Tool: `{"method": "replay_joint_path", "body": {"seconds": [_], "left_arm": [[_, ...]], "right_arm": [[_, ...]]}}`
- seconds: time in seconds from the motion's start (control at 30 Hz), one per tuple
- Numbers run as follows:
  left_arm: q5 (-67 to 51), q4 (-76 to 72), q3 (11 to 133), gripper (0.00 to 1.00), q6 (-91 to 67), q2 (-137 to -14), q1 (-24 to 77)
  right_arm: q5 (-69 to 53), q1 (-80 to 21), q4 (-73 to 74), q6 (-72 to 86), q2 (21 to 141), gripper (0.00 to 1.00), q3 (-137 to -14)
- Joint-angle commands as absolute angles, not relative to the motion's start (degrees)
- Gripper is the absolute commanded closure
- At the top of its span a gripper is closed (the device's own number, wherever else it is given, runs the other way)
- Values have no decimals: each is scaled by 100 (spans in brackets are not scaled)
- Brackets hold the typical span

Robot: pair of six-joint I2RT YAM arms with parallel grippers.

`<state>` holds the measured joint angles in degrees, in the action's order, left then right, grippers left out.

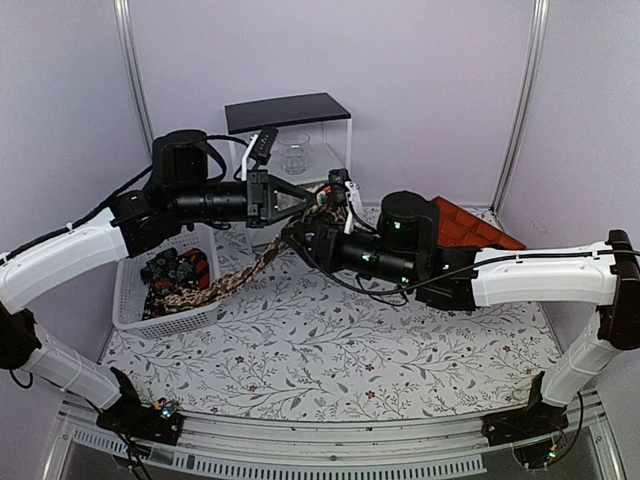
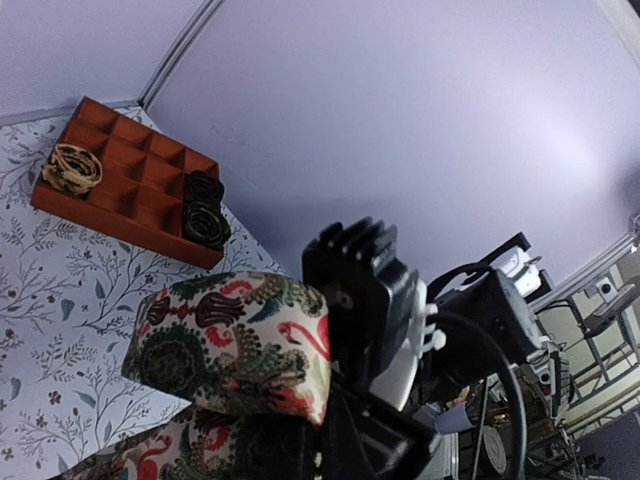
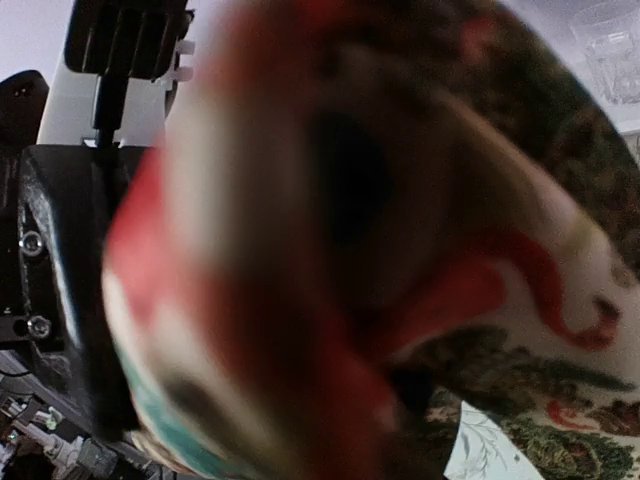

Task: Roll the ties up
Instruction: Place the tie at the center of the board.

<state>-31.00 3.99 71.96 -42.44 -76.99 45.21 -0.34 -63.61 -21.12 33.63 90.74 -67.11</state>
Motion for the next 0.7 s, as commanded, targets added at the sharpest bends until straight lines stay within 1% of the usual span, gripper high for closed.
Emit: {"method": "replay_joint_path", "body": {"seconds": [0.0, 0.03, 0.07, 0.13, 0.2, 0.23, 0.27, 0.3, 0.33, 0.4, 0.47, 0.53, 0.6, 0.67], "left_arm": [[-3094, -493, 7334, 100, -4511, -7541, 4589], [-3087, -613, 7331, 100, -4559, -7503, 4588], [-3074, -717, 7357, 100, -4601, -7485, 4595], [-3028, -827, 7449, 100, -4653, -7456, 4596], [-2968, -930, 7555, 100, -4686, -7430, 4591], [-2932, -1004, 7619, 100, -4718, -7421, 4589], [-2881, -1078, 7695, 100, -4755, -7418, 4588], [-2836, -1141, 7780, 100, -4769, -7430, 4595], [-2776, -1164, 7877, 100, -4772, -7439, 4595], [-2639, -1149, 8067, 100, -4761, -7465, 4589], [-2505, -1133, 8215, 100, -4751, -7491, 4591], [-2408, -1157, 8318, 100, -4787, -7513, 4594], [-2337, -1214, 8384, 100, -4808, -7545, 4589], [-2266, -1257, 8462, 100, -4789, -7569, 4589]], "right_arm": [[613, -6341, -2857, 3376, 9207, 81, -6506], [757, -6345, -2941, 3221, 9184, 92, -6492], [986, -6346, -3019, 3073, 9147, 100, -6479], [1476, -6337, -3127, 2774, 9031, 100, -6456], [1664, -6328, -3261, 2540, 8889, 100, -6449], [1483, -6336, -3353, 2446, 8826, 100, -6444], [1142, -6337, -3429, 2298, 8798, 97, -6427], [779, -6337, -3521, 2181, 8804, 84, -6367], [570, -6337, -3651, 2173, 8850, 64, -6275], [323, -6346, -4181, 2313, 9011, 41, -6032], [325, -6354, -4543, 2537, 9180, 25, -5941], [426, -6383, -4747, 2574, 9387, 11, -6011], [451, -6438, -4865, 2574, 9668, 6, -6186], [534, -6532, -5075, 2567, 9938, 5, -6333]]}}
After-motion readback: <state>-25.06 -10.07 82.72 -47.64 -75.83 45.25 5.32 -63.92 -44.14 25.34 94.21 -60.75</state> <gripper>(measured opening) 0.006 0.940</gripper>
